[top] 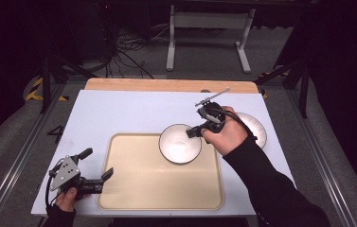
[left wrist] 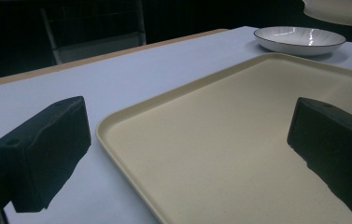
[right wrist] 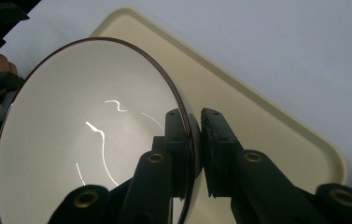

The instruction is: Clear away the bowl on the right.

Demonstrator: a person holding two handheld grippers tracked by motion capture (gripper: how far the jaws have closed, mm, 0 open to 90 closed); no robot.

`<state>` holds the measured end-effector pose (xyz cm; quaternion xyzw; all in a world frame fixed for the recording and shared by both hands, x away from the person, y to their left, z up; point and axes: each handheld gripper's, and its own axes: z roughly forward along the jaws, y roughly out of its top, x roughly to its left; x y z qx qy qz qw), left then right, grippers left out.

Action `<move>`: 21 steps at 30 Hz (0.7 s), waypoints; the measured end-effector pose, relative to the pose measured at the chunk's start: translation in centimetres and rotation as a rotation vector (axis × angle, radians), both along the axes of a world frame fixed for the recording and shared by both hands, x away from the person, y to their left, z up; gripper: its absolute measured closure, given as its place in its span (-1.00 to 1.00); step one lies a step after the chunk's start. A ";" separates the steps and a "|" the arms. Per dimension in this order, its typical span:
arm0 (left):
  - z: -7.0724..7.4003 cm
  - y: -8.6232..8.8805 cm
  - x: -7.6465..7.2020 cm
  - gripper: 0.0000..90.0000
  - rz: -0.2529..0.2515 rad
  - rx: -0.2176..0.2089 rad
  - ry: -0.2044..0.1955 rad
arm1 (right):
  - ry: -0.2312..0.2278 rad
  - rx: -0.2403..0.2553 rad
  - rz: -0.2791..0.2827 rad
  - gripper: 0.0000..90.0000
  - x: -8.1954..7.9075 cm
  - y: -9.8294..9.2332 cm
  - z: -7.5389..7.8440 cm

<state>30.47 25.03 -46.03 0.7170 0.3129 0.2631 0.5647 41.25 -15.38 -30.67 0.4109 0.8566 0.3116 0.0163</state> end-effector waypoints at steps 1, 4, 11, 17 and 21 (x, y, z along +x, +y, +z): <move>0.0 0.0 0.0 -1.00 0.001 -0.002 0.001 | 0.005 -0.001 0.002 0.80 0.0 0.2 -0.2; 0.0 0.0 0.0 -1.00 0.001 -0.003 0.001 | 0.017 -0.005 0.014 0.80 0.0 0.6 -0.6; 0.0 0.0 0.0 -1.00 0.000 -0.002 0.000 | 0.031 -0.007 0.035 0.80 0.1 1.5 -1.9; 0.0 0.0 0.0 -1.00 -0.001 0.001 0.000 | 0.041 0.001 0.058 0.80 0.1 2.2 -2.8; 0.0 0.0 0.0 -1.00 -0.002 0.001 0.000 | 0.046 -0.007 0.072 0.80 0.1 2.8 -3.5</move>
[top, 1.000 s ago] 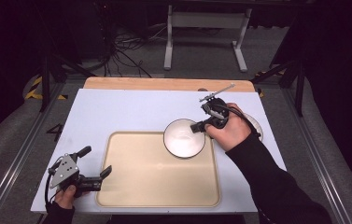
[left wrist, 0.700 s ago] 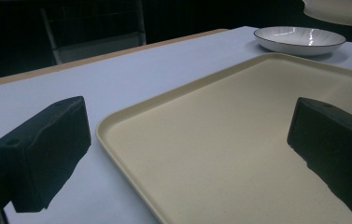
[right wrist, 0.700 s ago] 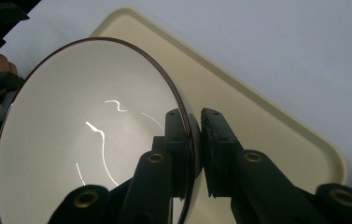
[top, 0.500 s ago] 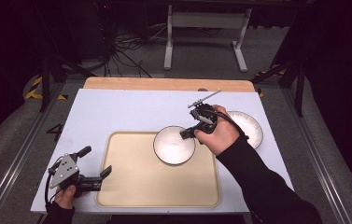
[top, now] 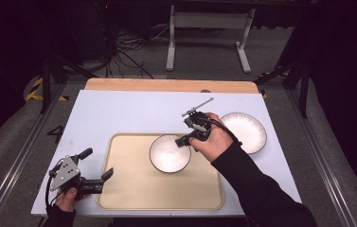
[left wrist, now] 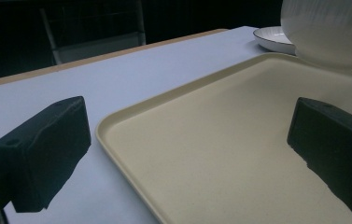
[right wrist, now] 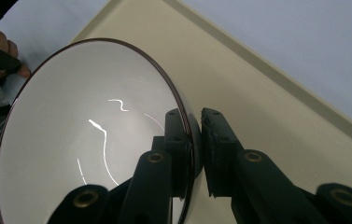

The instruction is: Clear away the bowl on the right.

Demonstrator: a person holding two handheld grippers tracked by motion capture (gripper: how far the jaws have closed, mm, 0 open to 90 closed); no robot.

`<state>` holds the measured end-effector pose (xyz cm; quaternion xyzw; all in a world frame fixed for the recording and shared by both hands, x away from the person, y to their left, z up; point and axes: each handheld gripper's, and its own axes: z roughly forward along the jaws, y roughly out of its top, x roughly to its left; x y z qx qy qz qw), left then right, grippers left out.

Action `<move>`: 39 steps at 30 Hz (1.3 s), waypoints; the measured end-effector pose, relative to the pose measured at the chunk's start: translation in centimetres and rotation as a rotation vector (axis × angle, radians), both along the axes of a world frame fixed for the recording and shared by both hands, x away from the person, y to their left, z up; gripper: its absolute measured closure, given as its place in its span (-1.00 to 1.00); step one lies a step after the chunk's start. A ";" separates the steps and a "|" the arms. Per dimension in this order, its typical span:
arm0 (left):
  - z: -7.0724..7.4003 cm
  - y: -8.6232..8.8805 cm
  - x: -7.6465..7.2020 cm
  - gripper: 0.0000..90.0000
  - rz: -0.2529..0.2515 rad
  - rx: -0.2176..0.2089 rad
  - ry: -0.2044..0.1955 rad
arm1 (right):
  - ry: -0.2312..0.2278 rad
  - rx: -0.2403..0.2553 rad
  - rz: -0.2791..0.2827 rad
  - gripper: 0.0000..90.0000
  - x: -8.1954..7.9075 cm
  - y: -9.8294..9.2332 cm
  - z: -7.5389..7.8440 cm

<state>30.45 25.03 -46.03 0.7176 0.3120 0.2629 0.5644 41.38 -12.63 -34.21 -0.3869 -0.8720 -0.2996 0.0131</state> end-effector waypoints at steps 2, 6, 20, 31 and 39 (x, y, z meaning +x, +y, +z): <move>0.0 0.0 0.0 -1.00 0.000 0.001 0.000 | -0.008 0.004 0.023 0.80 0.0 0.3 -0.4; 0.0 0.0 0.0 -1.00 -0.001 0.001 0.000 | 0.001 0.013 0.042 0.80 0.1 0.7 -1.2; 0.0 0.0 0.0 -1.00 -0.001 0.001 -0.005 | 0.020 0.006 0.051 0.79 0.6 1.5 -3.7; 0.0 0.0 0.0 -1.00 -0.002 0.001 -0.006 | 0.033 0.004 0.054 0.77 0.8 1.8 -5.1; 0.0 -0.1 0.0 -1.00 -0.002 0.001 -0.006 | 0.037 -0.001 0.053 0.76 0.9 1.9 -5.6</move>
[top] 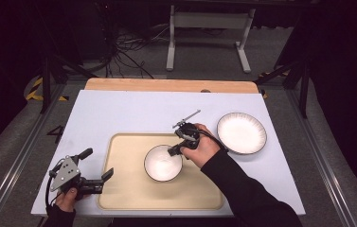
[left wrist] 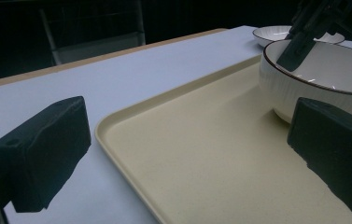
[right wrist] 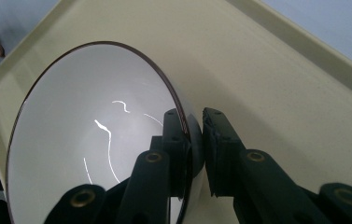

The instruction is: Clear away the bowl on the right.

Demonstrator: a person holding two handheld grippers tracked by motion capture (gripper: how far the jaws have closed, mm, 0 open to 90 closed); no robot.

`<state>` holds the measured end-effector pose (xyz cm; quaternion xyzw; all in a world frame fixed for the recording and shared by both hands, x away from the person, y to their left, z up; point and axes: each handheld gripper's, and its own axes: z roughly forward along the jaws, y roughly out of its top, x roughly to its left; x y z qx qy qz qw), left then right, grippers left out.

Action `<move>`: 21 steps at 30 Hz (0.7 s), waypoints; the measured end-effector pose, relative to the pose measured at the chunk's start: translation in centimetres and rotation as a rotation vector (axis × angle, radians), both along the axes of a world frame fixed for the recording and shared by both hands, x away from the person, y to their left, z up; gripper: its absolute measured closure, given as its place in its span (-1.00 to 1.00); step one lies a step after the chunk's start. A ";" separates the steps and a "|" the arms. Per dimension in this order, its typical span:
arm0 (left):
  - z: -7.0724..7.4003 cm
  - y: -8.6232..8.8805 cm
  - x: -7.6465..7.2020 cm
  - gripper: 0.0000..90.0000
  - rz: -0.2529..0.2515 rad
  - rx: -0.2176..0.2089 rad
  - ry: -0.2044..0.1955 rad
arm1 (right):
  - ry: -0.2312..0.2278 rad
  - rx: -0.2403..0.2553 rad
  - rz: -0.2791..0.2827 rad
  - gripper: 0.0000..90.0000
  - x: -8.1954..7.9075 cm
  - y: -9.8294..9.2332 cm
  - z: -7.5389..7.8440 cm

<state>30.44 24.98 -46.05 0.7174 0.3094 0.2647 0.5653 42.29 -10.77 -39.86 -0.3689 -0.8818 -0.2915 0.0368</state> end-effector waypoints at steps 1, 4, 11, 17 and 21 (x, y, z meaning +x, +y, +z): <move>0.0 0.0 0.0 -1.00 0.000 0.000 0.000 | -0.005 -0.002 0.002 0.76 0.0 0.0 -0.1; 0.0 0.0 0.0 -1.00 0.001 0.002 0.000 | -0.006 -0.005 0.002 0.76 0.0 0.1 -0.3; 0.0 0.0 0.0 -1.00 0.001 0.001 0.000 | -0.004 -0.008 0.000 0.77 0.1 0.1 -0.5; 0.0 0.0 0.0 -1.00 0.002 0.001 0.001 | -0.019 -0.038 0.004 0.74 0.1 0.2 -0.8; 0.0 0.0 0.0 -1.00 0.002 0.001 0.000 | -0.024 -0.034 0.007 0.70 0.2 0.1 -1.0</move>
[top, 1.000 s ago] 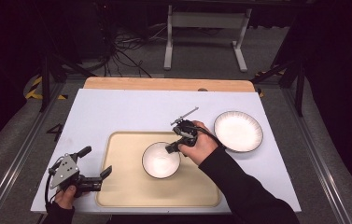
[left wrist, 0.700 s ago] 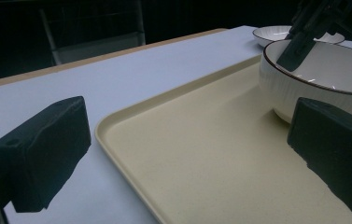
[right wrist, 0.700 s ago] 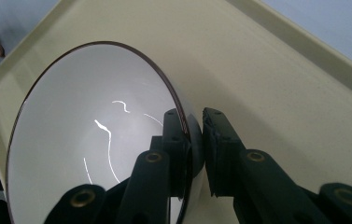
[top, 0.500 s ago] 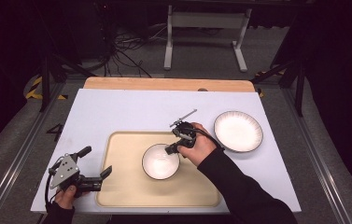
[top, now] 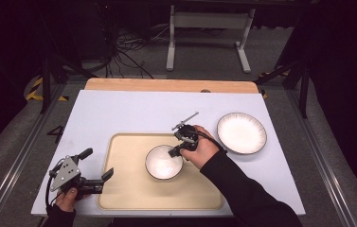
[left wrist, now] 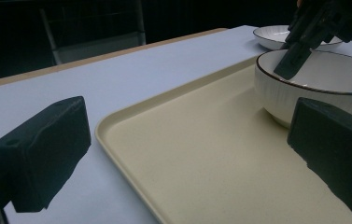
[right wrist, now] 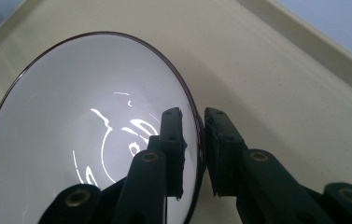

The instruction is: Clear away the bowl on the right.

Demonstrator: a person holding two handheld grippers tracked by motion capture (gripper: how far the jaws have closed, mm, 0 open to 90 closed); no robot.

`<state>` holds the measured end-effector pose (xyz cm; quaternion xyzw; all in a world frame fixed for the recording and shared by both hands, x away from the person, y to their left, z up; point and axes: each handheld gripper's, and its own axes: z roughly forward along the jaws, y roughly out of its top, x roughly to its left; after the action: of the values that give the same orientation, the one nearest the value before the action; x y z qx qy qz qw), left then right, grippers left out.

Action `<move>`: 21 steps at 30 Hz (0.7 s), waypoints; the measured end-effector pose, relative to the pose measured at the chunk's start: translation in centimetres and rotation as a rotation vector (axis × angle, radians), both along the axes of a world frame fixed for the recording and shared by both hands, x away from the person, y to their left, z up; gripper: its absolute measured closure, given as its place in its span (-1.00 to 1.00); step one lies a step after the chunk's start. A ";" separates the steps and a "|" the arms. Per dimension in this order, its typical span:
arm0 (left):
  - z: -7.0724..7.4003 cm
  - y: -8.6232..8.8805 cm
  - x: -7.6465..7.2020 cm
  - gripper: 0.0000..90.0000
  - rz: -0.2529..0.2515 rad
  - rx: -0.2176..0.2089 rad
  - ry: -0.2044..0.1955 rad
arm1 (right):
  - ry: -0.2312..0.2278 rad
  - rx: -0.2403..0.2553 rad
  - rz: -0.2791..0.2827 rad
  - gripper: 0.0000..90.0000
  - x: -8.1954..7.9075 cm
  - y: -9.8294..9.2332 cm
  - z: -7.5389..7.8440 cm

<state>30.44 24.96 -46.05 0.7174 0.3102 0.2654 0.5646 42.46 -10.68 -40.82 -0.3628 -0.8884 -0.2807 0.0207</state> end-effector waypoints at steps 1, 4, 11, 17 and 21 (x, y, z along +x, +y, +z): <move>0.0 0.0 0.0 -1.00 0.000 0.000 0.000 | -0.003 0.005 -0.001 0.67 0.0 0.0 0.1; 0.0 0.0 0.0 -1.00 -0.001 0.003 0.004 | -0.014 0.016 0.001 0.54 -0.2 0.2 0.5; 0.0 0.0 0.0 -1.00 -0.002 -0.001 0.002 | -0.110 0.029 0.017 0.27 -0.7 0.3 1.6; 0.0 0.0 0.0 -1.00 -0.001 0.001 0.005 | -0.204 0.076 0.033 0.00 -1.5 0.2 2.7; 0.0 0.0 0.1 -1.00 -0.002 0.001 0.004 | -0.270 0.114 0.040 -0.16 -2.1 -0.2 3.3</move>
<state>30.53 24.96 -46.04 0.7185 0.3105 0.2635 0.5638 40.38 -10.87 -37.47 -0.3022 -0.8727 -0.3765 -0.0730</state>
